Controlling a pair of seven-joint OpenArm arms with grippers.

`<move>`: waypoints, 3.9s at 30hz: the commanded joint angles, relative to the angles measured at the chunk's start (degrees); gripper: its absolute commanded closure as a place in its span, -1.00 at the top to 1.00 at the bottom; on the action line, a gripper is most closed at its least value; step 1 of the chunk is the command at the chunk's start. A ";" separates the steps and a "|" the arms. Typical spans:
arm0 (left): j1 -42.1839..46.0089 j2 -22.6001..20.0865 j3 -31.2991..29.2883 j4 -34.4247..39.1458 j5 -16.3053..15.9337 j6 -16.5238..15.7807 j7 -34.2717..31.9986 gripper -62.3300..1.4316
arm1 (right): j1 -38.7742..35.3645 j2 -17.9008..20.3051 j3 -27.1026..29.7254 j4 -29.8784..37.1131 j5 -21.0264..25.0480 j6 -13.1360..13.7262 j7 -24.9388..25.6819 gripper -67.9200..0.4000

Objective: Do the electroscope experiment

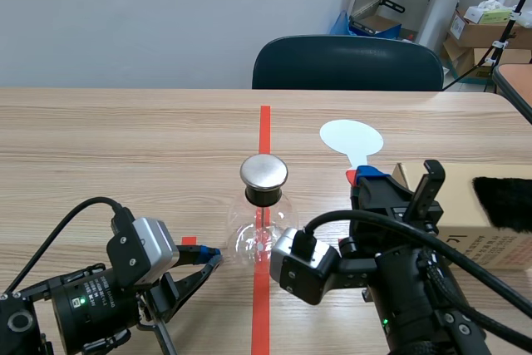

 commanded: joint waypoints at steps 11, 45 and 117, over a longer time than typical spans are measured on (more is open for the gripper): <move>-0.48 0.15 -0.11 0.94 -0.57 0.02 -0.81 -0.83 | 0.07 0.59 0.07 0.63 -0.04 -0.66 0.24 -0.94; -0.48 0.15 -0.11 0.94 -0.57 0.02 -0.83 -0.83 | 0.04 0.61 0.11 0.92 -0.04 -2.14 26.84 -0.94; -0.48 0.15 -0.09 0.94 -0.57 0.02 -2.10 -0.83 | -0.09 3.61 4.28 1.25 -0.04 -3.67 34.23 -0.94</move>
